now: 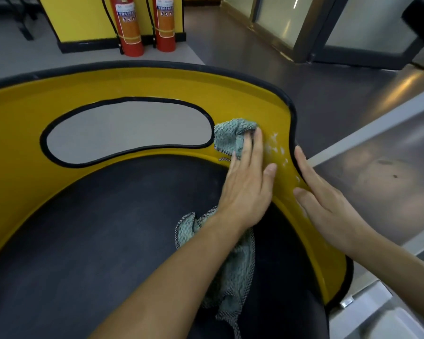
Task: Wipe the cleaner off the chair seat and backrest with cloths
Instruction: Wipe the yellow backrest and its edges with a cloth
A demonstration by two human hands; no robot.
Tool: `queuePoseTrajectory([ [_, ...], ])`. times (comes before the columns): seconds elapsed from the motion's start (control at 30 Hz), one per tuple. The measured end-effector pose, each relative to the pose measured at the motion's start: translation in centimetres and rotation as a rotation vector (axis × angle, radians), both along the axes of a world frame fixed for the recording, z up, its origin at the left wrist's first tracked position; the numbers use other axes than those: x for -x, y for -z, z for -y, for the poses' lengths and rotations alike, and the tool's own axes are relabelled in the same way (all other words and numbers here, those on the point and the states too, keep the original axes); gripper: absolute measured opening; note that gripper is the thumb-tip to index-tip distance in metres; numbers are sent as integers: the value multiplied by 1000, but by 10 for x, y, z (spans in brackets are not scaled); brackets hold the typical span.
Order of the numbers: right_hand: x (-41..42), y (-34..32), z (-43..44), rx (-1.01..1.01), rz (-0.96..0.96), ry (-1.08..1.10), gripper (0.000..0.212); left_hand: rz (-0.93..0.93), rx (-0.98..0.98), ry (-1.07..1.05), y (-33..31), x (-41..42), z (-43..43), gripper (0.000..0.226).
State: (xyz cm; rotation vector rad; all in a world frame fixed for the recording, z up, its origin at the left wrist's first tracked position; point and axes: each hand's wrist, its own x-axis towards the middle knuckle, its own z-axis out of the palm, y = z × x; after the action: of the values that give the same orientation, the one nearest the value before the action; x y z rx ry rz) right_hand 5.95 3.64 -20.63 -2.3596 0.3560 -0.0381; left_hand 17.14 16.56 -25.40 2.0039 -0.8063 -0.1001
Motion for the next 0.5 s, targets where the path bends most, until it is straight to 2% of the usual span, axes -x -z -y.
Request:
queuePoseTrajectory([
  [0.03, 0, 0, 0, -3, 5, 0, 64, -62, 7, -10, 5, -3, -2, 66],
  [0.17, 1, 0, 0, 28, 3, -26, 69, -552, -12, -122, 7, -5, 4, 66],
  [0.3, 0, 0, 1, 43, -28, -21, 68, -844, 220, -336, -17, -21, 20, 63],
  [0.37, 1, -1, 1, 41, -21, -23, 65, -745, 219, -336, -26, -12, 23, 62],
  [0.5, 0, 0, 1, 36, 10, -30, 65, -129, 73, -72, -22, 16, 14, 62],
])
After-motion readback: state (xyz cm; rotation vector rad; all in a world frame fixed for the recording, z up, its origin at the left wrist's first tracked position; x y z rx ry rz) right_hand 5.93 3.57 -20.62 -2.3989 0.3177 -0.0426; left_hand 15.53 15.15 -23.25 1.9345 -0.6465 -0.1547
